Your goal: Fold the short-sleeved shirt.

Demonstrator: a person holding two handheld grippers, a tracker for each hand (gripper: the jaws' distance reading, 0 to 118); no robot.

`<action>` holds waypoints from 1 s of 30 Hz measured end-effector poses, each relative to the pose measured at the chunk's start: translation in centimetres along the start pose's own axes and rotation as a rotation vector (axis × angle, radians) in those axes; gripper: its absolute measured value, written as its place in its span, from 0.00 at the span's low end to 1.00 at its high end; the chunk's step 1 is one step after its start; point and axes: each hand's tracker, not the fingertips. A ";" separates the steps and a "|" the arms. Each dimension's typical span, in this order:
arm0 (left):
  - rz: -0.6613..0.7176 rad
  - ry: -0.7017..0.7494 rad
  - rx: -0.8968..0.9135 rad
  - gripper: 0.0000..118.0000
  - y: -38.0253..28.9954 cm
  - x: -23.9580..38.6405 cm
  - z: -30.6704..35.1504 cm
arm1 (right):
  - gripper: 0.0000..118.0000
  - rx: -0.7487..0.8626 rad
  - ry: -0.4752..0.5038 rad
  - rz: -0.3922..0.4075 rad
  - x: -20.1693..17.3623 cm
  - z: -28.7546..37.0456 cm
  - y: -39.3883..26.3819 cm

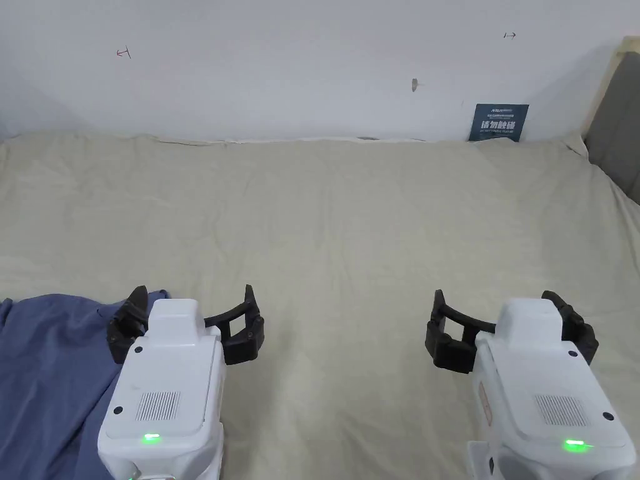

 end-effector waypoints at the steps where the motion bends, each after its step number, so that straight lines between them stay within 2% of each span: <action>1: 0.000 0.000 0.000 1.00 0.0 0.0 0.0 | 1.00 0.001 0.000 0.003 0.0 0.0 0.0; 6: 0.002 -0.002 -0.003 1.00 0.3 0.1 -0.2 | 1.00 0.005 -0.008 0.045 -0.1 0.1 0.3; 7: 0.018 -0.006 -0.008 1.00 0.5 0.1 -0.4 | 1.00 0.011 -0.016 0.080 -0.3 0.1 0.6; 9: 0.149 -0.031 -0.041 1.00 1.0 -0.3 -0.8 | 1.00 0.041 -0.090 0.226 -1.3 0.5 1.5; 11: 0.440 -0.076 -0.100 1.00 1.8 -1.4 -1.4 | 1.00 0.117 -0.162 0.399 -2.5 0.9 2.3; 14: 1.045 -0.257 -0.165 1.00 1.4 -4.1 -2.5 | 1.00 0.244 -0.298 0.709 -4.5 1.4 2.7; 16: 1.354 -0.312 -0.173 1.00 0.3 -5.0 -2.9 | 1.00 0.343 -0.373 0.897 -5.2 1.6 2.3; 18: 1.531 -0.287 -0.197 1.00 0.5 -3.4 -1.4 | 1.00 0.424 -0.445 1.026 -5.8 1.8 1.8; 19: 1.541 -0.273 -0.212 1.00 0.3 -3.4 -1.3 | 1.00 0.440 -0.461 1.049 -5.5 1.7 1.6; 21: 1.421 -0.245 -0.239 1.00 0.9 -3.1 -1.3 | 1.00 0.403 -0.420 0.952 -5.2 1.6 2.0; 24: 0.906 -0.160 -0.194 1.00 3.9 -1.5 -0.5 | 1.00 0.229 -0.276 0.632 -3.5 1.5 3.6; 26: 0.505 -0.098 -0.094 1.00 3.7 -0.8 -1.1 | 1.00 0.147 -0.167 0.359 -1.8 1.6 4.3; 28: 0.210 -0.030 -0.013 1.00 4.1 0.9 -0.7 | 1.00 0.095 -0.074 0.164 -0.6 1.4 4.5; 30: 0.036 -0.004 0.028 1.00 3.5 1.7 -0.6 | 1.00 0.055 -0.021 0.047 0.2 1.2 4.2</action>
